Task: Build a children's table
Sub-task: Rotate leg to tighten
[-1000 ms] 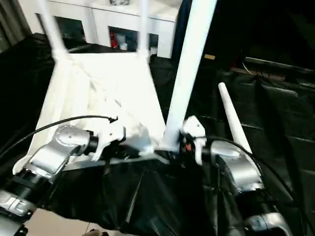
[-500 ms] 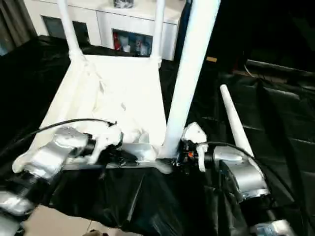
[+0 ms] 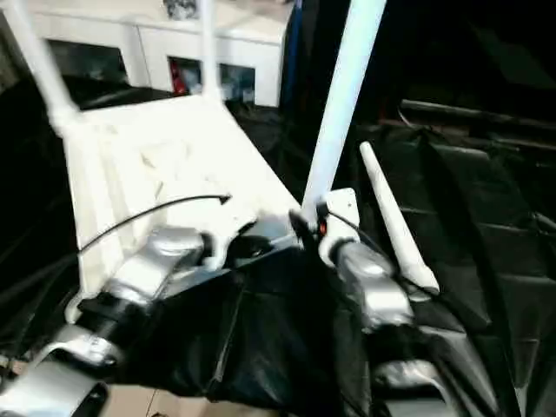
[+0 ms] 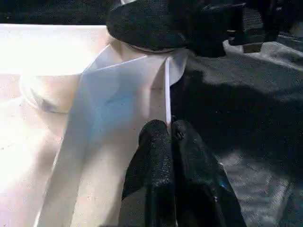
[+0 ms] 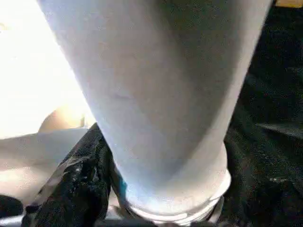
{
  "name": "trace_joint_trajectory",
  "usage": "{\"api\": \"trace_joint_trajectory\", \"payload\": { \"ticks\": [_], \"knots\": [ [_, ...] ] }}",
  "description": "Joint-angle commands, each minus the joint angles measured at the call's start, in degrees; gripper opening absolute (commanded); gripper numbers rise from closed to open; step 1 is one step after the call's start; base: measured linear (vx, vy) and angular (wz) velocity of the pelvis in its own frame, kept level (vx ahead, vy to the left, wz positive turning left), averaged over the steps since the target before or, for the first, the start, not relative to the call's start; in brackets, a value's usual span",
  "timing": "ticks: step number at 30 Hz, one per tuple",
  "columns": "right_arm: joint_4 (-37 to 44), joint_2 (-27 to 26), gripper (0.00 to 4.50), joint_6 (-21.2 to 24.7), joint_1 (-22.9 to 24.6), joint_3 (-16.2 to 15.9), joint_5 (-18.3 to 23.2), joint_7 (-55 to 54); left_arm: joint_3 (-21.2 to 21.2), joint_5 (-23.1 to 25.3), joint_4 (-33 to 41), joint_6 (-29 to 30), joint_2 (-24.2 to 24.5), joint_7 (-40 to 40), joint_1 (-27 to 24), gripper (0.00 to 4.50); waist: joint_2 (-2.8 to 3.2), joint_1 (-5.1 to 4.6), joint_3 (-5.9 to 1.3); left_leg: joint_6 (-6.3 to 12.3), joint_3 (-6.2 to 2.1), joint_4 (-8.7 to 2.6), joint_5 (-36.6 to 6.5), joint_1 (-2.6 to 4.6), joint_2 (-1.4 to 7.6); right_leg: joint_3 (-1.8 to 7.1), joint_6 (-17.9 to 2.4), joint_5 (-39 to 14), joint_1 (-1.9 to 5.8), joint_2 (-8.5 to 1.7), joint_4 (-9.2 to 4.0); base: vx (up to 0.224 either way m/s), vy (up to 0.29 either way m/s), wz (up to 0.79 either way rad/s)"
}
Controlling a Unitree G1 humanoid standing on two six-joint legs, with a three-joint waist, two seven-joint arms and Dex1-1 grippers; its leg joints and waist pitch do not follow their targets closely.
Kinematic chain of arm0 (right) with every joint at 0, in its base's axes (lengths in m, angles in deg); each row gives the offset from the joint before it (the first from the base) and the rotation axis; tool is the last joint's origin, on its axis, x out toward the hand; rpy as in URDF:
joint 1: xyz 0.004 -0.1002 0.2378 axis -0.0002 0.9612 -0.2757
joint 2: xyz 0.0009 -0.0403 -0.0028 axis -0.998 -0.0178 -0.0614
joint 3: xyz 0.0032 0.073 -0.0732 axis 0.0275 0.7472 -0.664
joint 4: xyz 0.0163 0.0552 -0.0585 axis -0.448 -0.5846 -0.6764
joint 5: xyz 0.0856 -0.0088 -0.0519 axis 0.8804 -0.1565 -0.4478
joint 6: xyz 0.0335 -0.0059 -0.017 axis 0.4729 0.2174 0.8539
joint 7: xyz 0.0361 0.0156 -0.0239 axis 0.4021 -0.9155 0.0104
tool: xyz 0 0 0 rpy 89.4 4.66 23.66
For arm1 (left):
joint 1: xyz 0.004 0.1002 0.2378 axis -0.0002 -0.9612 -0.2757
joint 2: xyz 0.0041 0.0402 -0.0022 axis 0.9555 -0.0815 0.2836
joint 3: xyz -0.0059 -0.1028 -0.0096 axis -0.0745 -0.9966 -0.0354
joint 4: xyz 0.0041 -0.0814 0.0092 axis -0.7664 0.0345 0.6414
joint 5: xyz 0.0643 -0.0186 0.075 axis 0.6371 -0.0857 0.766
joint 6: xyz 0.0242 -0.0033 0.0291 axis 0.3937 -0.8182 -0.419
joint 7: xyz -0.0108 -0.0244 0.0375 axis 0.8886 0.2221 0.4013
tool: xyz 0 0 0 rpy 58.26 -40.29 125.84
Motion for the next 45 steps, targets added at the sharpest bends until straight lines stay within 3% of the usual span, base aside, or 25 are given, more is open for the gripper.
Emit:
{"api": "trace_joint_trajectory", "payload": {
  "ticks": [1,4,9,13,15,20,27,29,32,34,41,45],
  "knots": [
    [-2.8,-3.2,3.46,1.1,-0.7,-2.6,0.2,1.8,4.9,-1.0,0.3,-1.1,-3.5,-2.2,-0.3,0.0,0.39,-0.06,-2.97,-0.05,-1.3,-4.54,-25.6,0.71,1.13,1.34,-6.6,-31.0,1.16,-2.45,-5.58,0.0,0.0,0.0],
    [-3.1,-2.8,3.56,0.9,-1.0,-1.9,1.0,3.3,4.7,-1.2,0.9,-1.4,-2.7,-3.0,-0.6,0.0,0.43,0.15,-3.09,0.08,-1.15,-4.58,-25.3,0.85,1.26,1.58,-7.9,-28.4,1.12,-2.42,-5.29,0.0,0.0,0.0],
    [-3.3,-0.3,4.04,0.3,-1.3,-0.9,1.9,6.3,4.4,-1.6,3.0,-2.3,-0.4,-6.8,-1.8,0.0,0.45,0.47,-3.36,0.94,-0.76,-4.62,-21.3,0.34,1.42,2.07,-10.9,-20.6,1.78,-2.48,-4.28,0.0,0.0,0.0],
    [-3.0,1.3,4.04,-0.2,-1.3,-0.8,2.2,9.4,4.2,-1.8,4.0,-2.6,1.1,-8.5,-2.6,0.0,0.47,0.57,-3.53,1.76,-0.5,-4.47,-18.4,0.18,1.46,2.18,-12.7,-16.8,2.24,-2.46,-3.64,0.0,0.0,0.0],
    [-2.5,2.3,3.69,-0.6,-1.1,-0.8,2.4,11.7,4.3,-2.2,4.7,-3.0,2.1,-9.8,-3.0,0.0,0.46,0.66,-3.54,2.01,-0.44,-4.41,-17.8,0.27,1.45,2.18,-12.6,-17.2,2.27,-2.46,-3.7,0.0,0.0,0.0],
    [3.5,6.9,3.4,-0.8,2.0,-2.8,4.0,23.0,4.5,-3.6,6.5,-6.9,5.3,-15.8,-4.4,0.0,0.55,1.04,-3.46,2.37,-0.46,-4.57,-17.8,0.32,1.67,2.18,-12.3,-17.9,2.33,-2.4,-3.77,0.0,0.0,0.0],
    [11.7,13.6,3.4,1.4,6.4,-5.5,7.0,36.6,6.2,-3.8,7.1,-11.2,10.8,-24.0,-5.2,0.0,0.72,2.05,-3.32,2.13,-0.25,-4.65,-18.6,0.84,1.9,2.45,-12.0,-18.7,2.01,-2.41,-3.71,0.0,0.0,0.0],
    [12.1,14.1,3.02,1.6,6.6,-5.7,7.0,37.7,6.3,-3.8,7.1,-11.5,11.2,-24.5,-5.3,0.0,0.8,2.19,-3.33,2.05,-0.21,-4.67,-18.7,0.98,1.96,2.48,-12.2,-18.5,1.88,-2.38,-3.72,0.0,0.0,0.0],
    [13.3,16.9,2.98,2.0,7.5,-7.6,6.8,42.8,7.2,-3.3,6.9,-13.2,13.6,-28.1,-5.4,0.0,0.8,2.51,-3.4,1.67,-0.22,-4.68,-18.8,0.86,1.92,2.48,-12.1,-18.7,2.04,-2.43,-3.61,0.0,0.0,0.0],
    [13.7,17.5,2.76,2.4,7.6,-8.0,6.7,43.6,7.5,-3.2,6.8,-13.7,14.0,-28.9,-5.4,0.0,0.81,2.67,-3.38,1.58,-0.16,-4.67,-18.5,0.9,1.96,2.57,-12.1,-18.6,2.0,-2.49,-3.6,0.0,0.0,0.0],
    [14.4,16.6,2.66,3.5,9.0,-9.2,5.9,42.2,7.1,-2.8,4.9,-13.7,12.7,-26.9,-4.8,0.0,0.68,3.12,-3.6,1.39,-0.08,-4.52,-16.0,0.86,1.9,2.56,-12.7,-16.2,2.18,-2.5,-3.23,0.0,0.0,0.0],
    [12.1,13.6,2.65,4.8,8.9,-7.5,4.7,34.4,6.2,-2.7,3.6,-11.7,10.6,-23.3,-4.1,0.0,0.58,3.09,-3.28,0.75,-0.14,-4.69,-18.9,1.11,1.83,2.51,-11.5,-21.4,1.84,-2.58,-3.83,0.0,0.0,0.0]
  ]
}}
